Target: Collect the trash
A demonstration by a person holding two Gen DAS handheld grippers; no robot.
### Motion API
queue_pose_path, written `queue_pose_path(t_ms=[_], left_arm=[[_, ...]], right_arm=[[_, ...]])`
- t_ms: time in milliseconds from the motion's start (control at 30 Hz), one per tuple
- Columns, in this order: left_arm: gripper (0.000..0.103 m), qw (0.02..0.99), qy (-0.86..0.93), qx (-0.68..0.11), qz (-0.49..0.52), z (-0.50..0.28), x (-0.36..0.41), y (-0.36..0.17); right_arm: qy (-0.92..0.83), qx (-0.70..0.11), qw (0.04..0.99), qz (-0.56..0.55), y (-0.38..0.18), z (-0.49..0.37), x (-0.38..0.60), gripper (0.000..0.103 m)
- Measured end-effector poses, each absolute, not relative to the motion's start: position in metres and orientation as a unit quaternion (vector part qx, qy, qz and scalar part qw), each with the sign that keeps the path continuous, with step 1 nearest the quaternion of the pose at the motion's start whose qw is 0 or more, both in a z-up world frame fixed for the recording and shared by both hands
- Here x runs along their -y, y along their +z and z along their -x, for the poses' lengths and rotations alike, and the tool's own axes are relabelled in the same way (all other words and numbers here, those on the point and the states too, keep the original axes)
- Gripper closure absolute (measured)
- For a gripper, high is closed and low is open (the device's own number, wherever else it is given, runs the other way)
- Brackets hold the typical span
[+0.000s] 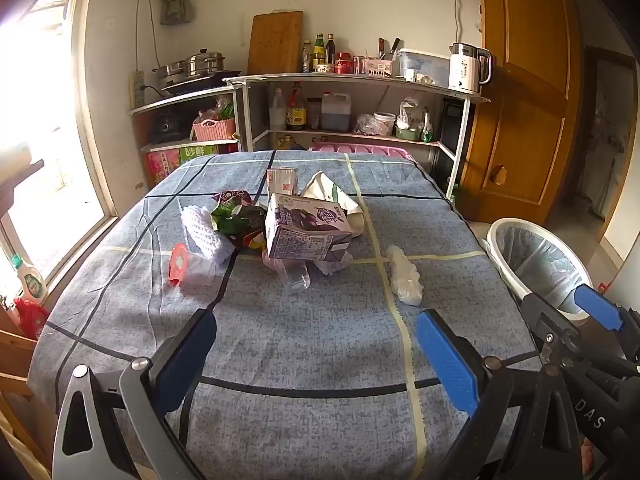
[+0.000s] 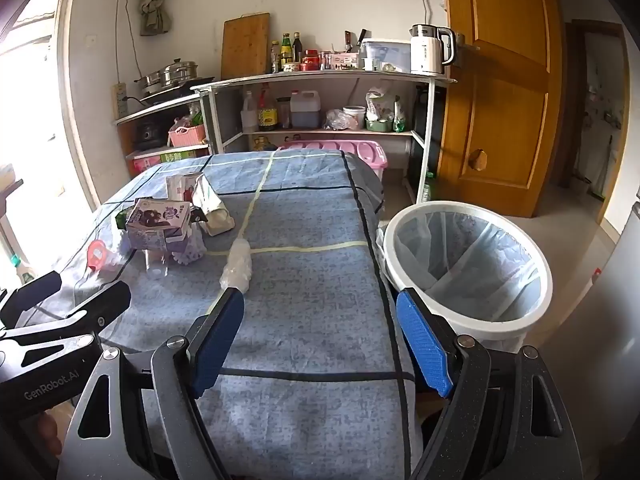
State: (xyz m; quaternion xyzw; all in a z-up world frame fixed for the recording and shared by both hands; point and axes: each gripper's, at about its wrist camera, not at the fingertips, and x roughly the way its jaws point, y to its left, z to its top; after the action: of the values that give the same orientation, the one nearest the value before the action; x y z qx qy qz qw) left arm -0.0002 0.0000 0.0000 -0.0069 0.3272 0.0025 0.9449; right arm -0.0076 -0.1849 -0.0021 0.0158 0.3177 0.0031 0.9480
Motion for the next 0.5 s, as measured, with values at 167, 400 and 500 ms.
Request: queue_pose_path(t_ms=[167, 400, 500], left_arm=[[0.001, 0.945, 0.002, -0.328, 0.008, 0.0001, -0.0001, 0.0], [0.001, 0.945, 0.003, -0.328, 0.006, 0.0, 0.0007, 0.0001], [0.001, 0.945, 0.002, -0.328, 0.006, 0.0, 0.0013, 0.0001]], right_arm=[[0.004, -0.317, 0.948, -0.016, -0.0023, 0.0072, 0.1847, 0.024], [0.005, -0.316, 0.949, -0.017, -0.0009, 0.0072, 0.1849, 0.024], [0.003, -0.316, 0.949, -0.017, -0.0012, 0.0086, 0.1847, 0.024]])
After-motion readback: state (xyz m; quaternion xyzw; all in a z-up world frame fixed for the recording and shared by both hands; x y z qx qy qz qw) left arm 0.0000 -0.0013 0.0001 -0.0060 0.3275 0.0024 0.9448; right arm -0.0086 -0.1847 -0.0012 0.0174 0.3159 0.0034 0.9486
